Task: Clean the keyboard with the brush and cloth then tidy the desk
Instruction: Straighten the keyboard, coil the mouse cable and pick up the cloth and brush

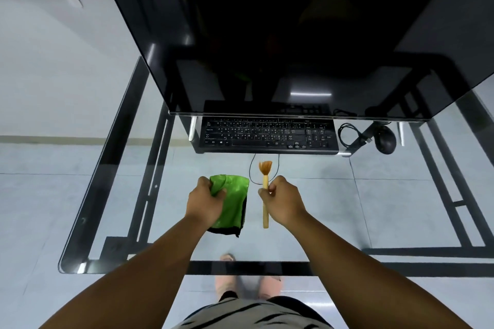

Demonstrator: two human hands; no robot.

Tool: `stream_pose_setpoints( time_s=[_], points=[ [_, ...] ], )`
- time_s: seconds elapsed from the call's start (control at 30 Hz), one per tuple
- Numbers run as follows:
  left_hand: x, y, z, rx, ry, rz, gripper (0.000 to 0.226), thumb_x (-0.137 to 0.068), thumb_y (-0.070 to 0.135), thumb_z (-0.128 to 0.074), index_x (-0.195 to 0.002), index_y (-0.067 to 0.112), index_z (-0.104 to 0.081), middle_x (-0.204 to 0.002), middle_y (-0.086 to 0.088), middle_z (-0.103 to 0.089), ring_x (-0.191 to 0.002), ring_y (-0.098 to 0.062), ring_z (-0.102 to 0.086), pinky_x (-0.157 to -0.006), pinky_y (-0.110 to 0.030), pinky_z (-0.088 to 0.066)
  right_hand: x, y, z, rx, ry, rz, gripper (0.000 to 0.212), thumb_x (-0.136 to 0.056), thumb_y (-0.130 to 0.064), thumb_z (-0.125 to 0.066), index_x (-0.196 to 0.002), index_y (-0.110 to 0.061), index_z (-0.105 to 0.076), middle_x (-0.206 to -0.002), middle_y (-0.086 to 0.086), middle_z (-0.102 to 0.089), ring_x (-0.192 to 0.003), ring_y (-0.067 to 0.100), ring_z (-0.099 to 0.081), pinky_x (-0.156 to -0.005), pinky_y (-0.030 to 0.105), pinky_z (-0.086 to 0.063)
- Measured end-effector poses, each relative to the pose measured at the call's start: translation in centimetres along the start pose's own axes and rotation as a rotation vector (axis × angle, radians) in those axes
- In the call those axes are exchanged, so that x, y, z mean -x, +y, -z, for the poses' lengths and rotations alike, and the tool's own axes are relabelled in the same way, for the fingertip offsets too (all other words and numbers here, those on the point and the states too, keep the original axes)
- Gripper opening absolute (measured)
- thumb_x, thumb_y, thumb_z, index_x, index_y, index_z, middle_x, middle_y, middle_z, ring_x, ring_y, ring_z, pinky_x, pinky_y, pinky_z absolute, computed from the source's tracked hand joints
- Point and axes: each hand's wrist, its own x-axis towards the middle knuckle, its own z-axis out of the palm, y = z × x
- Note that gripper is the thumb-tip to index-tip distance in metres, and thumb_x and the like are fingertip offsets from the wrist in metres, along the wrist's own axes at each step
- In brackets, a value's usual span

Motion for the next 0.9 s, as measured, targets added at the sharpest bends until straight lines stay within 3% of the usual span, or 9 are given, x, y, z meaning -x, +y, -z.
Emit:
stream_pose_setpoints(
  time_s=[0.13, 0.2, 0.27, 0.3, 0.4, 0.53, 0.67, 0.8, 0.9],
  points=[
    [0.0, 1.4, 0.7, 0.128, -0.038, -0.031, 0.025, -0.093, 0.032, -0.058, -0.101, 0.012, -0.044, -0.091, -0.006, -0.058, -0.080, -0.024, -0.059, -0.061, -0.031, -0.047, -0.3, -1.3, 1.7, -0.111, 0.081, 0.099, 0.024, -0.092, -0.033, -0.063, -0.093, -0.012, -0.051, -0.076, 0.000, -0.063, -0.072, 0.022, -0.063, -0.066, 0.033, -0.051],
    [0.4, 2.6, 1.3, 0.197, -0.028, -0.071, 0.025, -0.094, 0.031, -0.058, -0.104, 0.012, -0.045, -0.097, -0.008, -0.060, -0.083, -0.021, -0.060, -0.059, -0.029, -0.046, -0.5, -2.1, 3.1, -0.153, 0.118, 0.151, 0.022, -0.092, -0.029, -0.064, -0.096, -0.011, -0.052, -0.070, -0.002, -0.060, -0.066, 0.019, -0.061, -0.058, 0.028, -0.049],
    [0.7, 4.0, 2.3, 0.275, 0.006, -0.114, 0.025, -0.094, 0.032, -0.059, -0.105, 0.014, -0.046, -0.100, -0.006, -0.062, -0.087, -0.021, -0.062, -0.067, -0.031, -0.050, -0.8, -3.3, 4.7, -0.183, 0.161, 0.218, 0.021, -0.091, -0.024, -0.065, -0.098, -0.009, -0.053, -0.063, -0.004, -0.056, -0.059, 0.014, -0.057, -0.044, 0.014, -0.041],
    [0.8, 4.6, 2.9, 0.312, 0.024, -0.135, 0.023, -0.093, 0.032, -0.060, -0.104, 0.017, -0.046, -0.101, -0.006, -0.063, -0.090, -0.022, -0.063, -0.073, -0.034, -0.052, -0.9, -4.0, 5.5, -0.200, 0.182, 0.250, 0.020, -0.090, -0.021, -0.067, -0.098, -0.009, -0.053, -0.061, -0.006, -0.055, -0.056, 0.010, -0.055, -0.042, 0.013, -0.040],
    [1.1, 6.9, 5.2, 0.416, 0.065, -0.198, 0.016, -0.093, 0.032, -0.061, -0.096, 0.025, -0.047, -0.101, -0.005, -0.066, -0.092, -0.023, -0.066, -0.079, -0.041, -0.056, -1.2, -6.5, 7.8, -0.254, 0.221, 0.314, 0.019, -0.088, -0.021, -0.069, -0.096, -0.013, -0.054, -0.061, -0.009, -0.055, -0.058, 0.004, -0.055, -0.051, 0.018, -0.045],
    [2.4, 10.3, 8.4, 0.524, 0.130, -0.316, 0.017, -0.093, 0.026, -0.061, -0.102, 0.017, -0.050, -0.096, -0.001, -0.066, -0.086, -0.016, -0.066, -0.066, -0.026, -0.051, -1.1, -9.8, 10.1, -0.323, 0.253, 0.423, 0.020, -0.086, -0.026, -0.071, -0.098, -0.018, -0.057, -0.066, -0.005, -0.062, -0.062, 0.004, -0.059, -0.059, 0.018, -0.047],
    [3.1, 13.1, 12.9, 0.613, 0.123, -0.421, 0.015, -0.093, 0.026, -0.062, -0.102, 0.019, -0.052, -0.101, -0.006, -0.068, -0.092, -0.022, -0.069, -0.075, -0.036, -0.056, -1.1, -14.5, 12.1, -0.397, 0.323, 0.525, 0.020, -0.083, -0.029, -0.074, -0.096, -0.024, -0.059, -0.068, -0.004, -0.065, -0.059, 0.002, -0.059, -0.056, 0.011, -0.043],
    [3.7, 15.3, 18.4, 0.727, 0.140, -0.522, 0.015, -0.094, 0.023, -0.059, -0.104, 0.015, -0.053, -0.092, -0.002, -0.069, -0.082, -0.015, -0.071, -0.063, -0.030, -0.055, -0.7, -20.3, 13.5, -0.459, 0.358, 0.639, 0.020, -0.083, -0.030, -0.075, -0.096, -0.026, -0.060, -0.067, -0.004, -0.066, -0.059, 0.001, -0.059, -0.057, 0.012, -0.045],
    [3.6, 16.0, 22.6, 0.820, 0.142, -0.549, 0.015, -0.094, 0.024, -0.060, -0.106, 0.016, -0.055, -0.095, -0.006, -0.070, -0.083, -0.021, -0.071, -0.065, -0.038, -0.056, -0.1, -24.1, 14.2, -0.488, 0.374, 0.695, 0.020, -0.082, -0.030, -0.075, -0.095, -0.027, -0.060, -0.069, -0.003, -0.066, -0.059, 0.002, -0.059, -0.058, 0.013, -0.046]
  ],
)
